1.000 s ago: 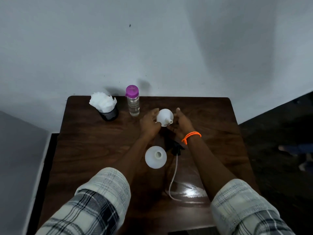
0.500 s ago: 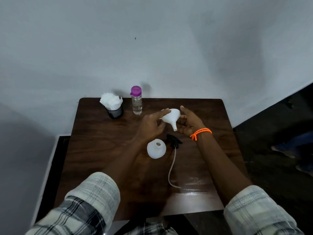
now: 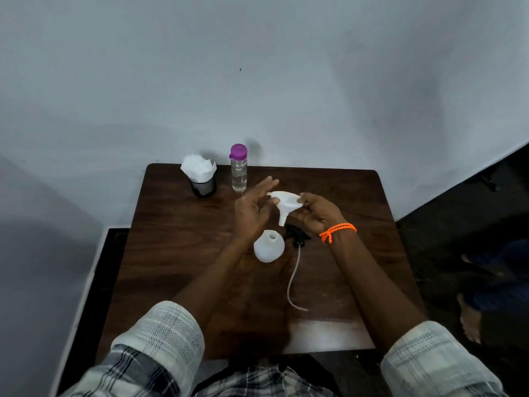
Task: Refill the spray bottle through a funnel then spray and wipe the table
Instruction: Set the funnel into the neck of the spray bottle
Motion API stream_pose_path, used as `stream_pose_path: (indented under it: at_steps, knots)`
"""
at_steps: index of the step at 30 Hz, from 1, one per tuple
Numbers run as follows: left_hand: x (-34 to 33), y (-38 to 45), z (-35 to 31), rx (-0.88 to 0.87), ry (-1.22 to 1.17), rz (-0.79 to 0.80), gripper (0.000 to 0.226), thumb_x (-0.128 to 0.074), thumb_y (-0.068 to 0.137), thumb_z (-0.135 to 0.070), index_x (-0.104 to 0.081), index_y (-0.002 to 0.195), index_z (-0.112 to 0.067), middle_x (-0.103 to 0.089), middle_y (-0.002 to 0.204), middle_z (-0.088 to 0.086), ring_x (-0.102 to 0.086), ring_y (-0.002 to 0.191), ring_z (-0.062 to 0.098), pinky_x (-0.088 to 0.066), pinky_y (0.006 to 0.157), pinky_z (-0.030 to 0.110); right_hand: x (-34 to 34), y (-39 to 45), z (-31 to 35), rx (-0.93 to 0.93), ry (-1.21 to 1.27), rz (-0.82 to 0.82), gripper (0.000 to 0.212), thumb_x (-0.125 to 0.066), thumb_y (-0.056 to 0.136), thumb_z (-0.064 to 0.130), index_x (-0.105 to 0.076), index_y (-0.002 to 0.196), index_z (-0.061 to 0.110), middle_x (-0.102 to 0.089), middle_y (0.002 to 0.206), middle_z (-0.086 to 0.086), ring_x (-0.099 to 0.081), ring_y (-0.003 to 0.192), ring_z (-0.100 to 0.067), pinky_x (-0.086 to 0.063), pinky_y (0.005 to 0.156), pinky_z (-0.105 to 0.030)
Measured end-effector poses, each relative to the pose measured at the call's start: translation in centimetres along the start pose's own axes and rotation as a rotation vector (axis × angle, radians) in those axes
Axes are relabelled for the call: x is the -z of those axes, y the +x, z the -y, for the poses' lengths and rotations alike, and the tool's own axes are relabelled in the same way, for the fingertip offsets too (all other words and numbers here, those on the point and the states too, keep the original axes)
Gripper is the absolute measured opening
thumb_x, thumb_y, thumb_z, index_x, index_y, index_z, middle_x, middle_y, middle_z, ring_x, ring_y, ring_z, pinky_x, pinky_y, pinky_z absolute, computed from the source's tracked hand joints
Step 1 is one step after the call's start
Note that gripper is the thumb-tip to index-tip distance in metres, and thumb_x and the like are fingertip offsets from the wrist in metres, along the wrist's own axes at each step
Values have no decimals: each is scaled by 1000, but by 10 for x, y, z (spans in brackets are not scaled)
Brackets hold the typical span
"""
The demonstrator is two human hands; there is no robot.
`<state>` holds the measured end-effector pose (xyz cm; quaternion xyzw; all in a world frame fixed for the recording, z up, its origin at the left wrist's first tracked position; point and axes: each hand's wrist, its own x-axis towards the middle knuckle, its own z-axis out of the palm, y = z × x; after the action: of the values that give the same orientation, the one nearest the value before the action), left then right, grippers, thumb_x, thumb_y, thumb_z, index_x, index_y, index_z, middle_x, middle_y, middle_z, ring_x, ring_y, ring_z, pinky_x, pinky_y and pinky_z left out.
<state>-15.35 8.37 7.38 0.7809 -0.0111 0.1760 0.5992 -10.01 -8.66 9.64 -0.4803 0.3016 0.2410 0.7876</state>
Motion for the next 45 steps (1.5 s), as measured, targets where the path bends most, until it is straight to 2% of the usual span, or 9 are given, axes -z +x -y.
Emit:
stream_pose_path:
  at_steps: [3,7,11,17,22,29,34,42,45]
  knots:
    - [4,-1,2,60,-43,-5,42,-82,83,-17,-73,124,-16,-65,136,2,-68,115,11,-57,93,28,1,-3,-5,66,16,7,23,-50,91,-15,-60,104,2,-63,107,-26,-66,103,-41,-57,88,-57]
    - [11,1,1,196,-133,53,38,-83,81,-14,-75,118,-8,-75,116,4,-73,104,12,-58,94,34,0,-15,-3,181,-39,28,19,-54,94,-12,-61,101,4,-67,102,-20,-68,90,-31,-64,66,-39]
    - [14,0,3,347,-236,47,21,-75,90,-10,-77,110,-5,-79,102,4,-75,93,18,-61,86,36,9,-21,-5,239,-131,52,15,-61,95,-6,-67,103,4,-70,106,-17,-68,102,-32,-63,81,-42]
    - [19,-7,-4,536,-449,-15,27,-76,87,-2,-72,113,3,-78,100,14,-76,94,27,-63,78,34,19,-29,-15,273,-228,61,15,-68,94,3,-71,109,2,-74,109,-18,-72,101,-33,-61,89,-49]
    - [24,-16,2,563,-452,-24,29,-77,86,-4,-71,114,1,-77,101,14,-76,95,27,-62,82,40,23,-30,-29,291,-242,56,12,-70,92,3,-73,104,5,-73,115,-19,-71,108,-35,-59,92,-48]
    - [25,-25,11,580,-435,-23,28,-78,85,-3,-72,113,0,-77,99,16,-75,95,31,-62,81,41,24,-27,-42,296,-275,27,15,-69,92,0,-72,107,1,-71,120,-21,-69,111,-35,-63,76,-37]
    - [27,-31,18,602,-429,-27,27,-79,84,-3,-73,110,-2,-77,99,17,-75,95,32,-62,82,42,28,-21,-50,289,-272,27,11,-71,90,1,-75,99,6,-73,117,-20,-69,110,-36,-62,80,-42]
    - [29,-39,21,621,-423,-32,28,-76,85,2,-71,113,4,-76,99,19,-76,88,24,-63,74,31,27,-21,-58,292,-298,20,11,-71,90,-1,-75,98,5,-73,113,-20,-71,99,-30,-58,61,-27]
    - [29,-43,26,629,-407,-17,28,-77,85,1,-71,113,2,-76,99,19,-76,91,26,-63,75,32,28,-20,-60,291,-322,9,13,-71,89,-1,-75,101,4,-74,110,-18,-71,95,-26,-58,61,-27]
